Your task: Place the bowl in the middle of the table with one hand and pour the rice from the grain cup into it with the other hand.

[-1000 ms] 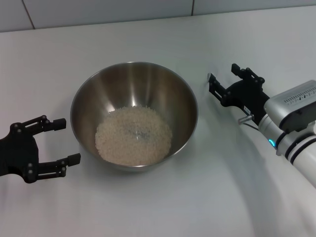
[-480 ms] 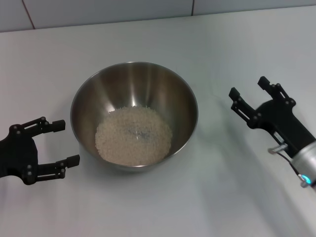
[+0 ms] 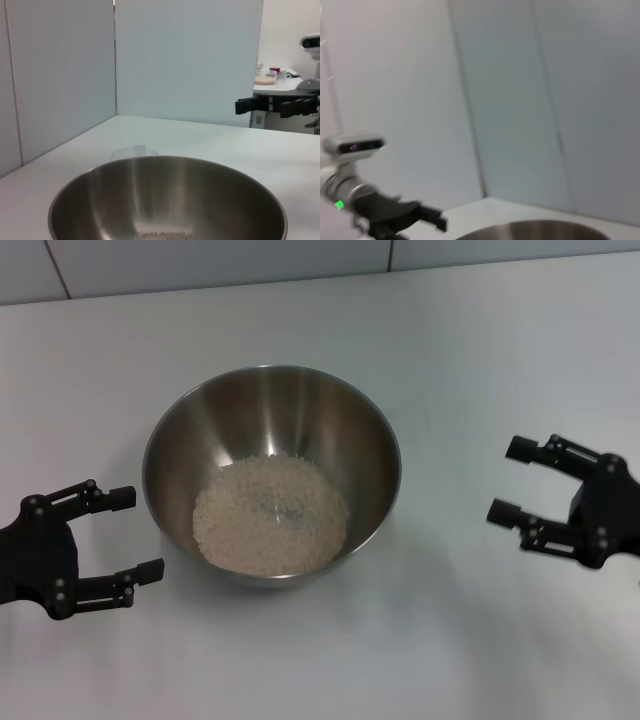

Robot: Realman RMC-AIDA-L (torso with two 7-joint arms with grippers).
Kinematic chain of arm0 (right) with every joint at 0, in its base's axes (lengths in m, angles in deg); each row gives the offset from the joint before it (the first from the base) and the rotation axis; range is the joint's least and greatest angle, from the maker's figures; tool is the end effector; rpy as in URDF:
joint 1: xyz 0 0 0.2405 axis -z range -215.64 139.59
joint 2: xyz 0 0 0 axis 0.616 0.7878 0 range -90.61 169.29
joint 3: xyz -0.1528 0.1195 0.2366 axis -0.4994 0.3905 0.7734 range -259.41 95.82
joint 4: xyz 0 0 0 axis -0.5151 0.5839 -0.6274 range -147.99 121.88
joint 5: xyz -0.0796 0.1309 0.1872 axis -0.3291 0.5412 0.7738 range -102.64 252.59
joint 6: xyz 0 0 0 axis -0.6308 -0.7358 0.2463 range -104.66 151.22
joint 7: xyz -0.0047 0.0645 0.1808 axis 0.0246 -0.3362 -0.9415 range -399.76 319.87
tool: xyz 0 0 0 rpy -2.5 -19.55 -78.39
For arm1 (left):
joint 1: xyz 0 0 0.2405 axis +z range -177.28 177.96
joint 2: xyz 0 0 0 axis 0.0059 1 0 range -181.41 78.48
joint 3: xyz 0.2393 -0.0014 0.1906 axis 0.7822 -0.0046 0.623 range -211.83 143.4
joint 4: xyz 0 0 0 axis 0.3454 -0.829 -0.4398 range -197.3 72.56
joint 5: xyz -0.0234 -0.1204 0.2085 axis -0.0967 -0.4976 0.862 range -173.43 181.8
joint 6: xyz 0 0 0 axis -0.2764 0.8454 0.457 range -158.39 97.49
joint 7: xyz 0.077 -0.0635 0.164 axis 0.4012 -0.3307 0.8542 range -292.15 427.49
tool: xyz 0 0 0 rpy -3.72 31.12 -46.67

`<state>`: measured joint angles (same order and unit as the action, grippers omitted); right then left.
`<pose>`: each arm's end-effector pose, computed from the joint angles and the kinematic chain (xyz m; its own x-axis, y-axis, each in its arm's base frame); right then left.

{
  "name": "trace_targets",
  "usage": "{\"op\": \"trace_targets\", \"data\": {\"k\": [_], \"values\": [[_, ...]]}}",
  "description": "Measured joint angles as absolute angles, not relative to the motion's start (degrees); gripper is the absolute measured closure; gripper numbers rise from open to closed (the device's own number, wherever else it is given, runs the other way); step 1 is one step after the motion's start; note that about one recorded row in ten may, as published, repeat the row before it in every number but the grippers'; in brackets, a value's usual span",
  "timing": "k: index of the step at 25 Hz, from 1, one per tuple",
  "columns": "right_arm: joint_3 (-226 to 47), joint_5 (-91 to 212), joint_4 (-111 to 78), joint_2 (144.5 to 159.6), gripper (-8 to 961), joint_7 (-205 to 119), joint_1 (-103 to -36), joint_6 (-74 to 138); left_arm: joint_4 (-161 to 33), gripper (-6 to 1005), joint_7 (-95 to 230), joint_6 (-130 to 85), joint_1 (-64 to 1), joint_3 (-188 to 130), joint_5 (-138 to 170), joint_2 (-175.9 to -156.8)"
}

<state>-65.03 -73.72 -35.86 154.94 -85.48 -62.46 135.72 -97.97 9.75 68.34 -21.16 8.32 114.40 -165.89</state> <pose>0.3641 0.2861 -0.0245 0.6642 -0.0978 -0.7411 -0.4351 -0.8567 -0.2769 -0.3461 0.3285 -0.0356 0.8693 0.0937 0.4853 0.2222 -0.9511 -0.2144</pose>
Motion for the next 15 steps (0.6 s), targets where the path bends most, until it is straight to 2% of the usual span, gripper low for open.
{"op": "trace_targets", "data": {"k": [3, 6, 7, 15], "values": [[-66.5, -72.4, -39.9, 155.35, 139, -86.4, -64.2, 137.0, -98.0, 136, 9.7, 68.5, -21.3, 8.3, 114.4, -165.89], [-70.4, -71.9, -46.8, 156.82, 139, -89.3, -67.4, 136.7, -98.0, 136, 9.4, 68.5, -21.3, 8.7, 114.4, -165.85], [-73.3, -71.9, -51.0, 158.06, 139, -91.2, -69.4, 135.5, -98.0, 136, 9.2, 68.5, -21.4, 8.9, 114.4, -165.78], [-81.5, -71.3, -53.1, 158.67, 138, -95.0, -72.7, 130.2, -98.1, 137, 8.7, 68.6, -21.4, 9.0, 114.9, -165.72]]}}
